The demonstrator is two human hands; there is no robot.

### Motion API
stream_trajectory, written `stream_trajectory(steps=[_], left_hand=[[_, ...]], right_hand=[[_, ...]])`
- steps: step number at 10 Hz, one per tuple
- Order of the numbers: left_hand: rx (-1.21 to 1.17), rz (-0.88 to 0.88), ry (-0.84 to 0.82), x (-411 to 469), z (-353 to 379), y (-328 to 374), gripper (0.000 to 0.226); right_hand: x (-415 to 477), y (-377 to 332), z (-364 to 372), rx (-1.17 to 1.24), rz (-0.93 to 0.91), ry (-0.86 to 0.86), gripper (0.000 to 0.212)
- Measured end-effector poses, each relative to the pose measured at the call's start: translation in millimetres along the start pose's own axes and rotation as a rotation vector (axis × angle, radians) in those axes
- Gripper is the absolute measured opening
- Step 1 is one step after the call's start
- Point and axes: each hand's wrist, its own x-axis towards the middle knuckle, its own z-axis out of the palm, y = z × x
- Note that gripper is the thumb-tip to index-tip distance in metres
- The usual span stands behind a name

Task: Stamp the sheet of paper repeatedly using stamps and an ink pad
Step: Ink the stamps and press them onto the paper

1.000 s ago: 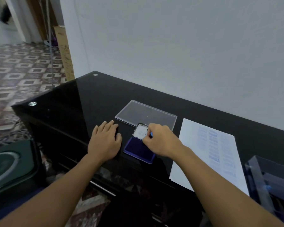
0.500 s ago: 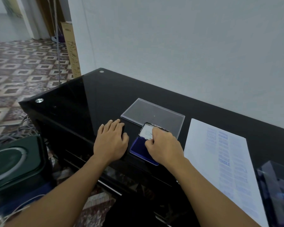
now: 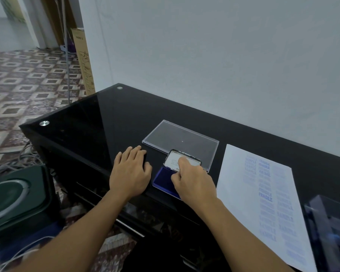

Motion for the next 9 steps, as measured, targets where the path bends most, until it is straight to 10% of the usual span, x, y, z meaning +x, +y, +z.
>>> stream_trajectory(steps=[9], left_hand=[[-0.015, 0.012, -0.008, -1.6, -2.8, -1.1, 0.05]], right_hand=[[11.7, -2.9, 0.7, 0.022, 0.035, -0.038, 0.008]])
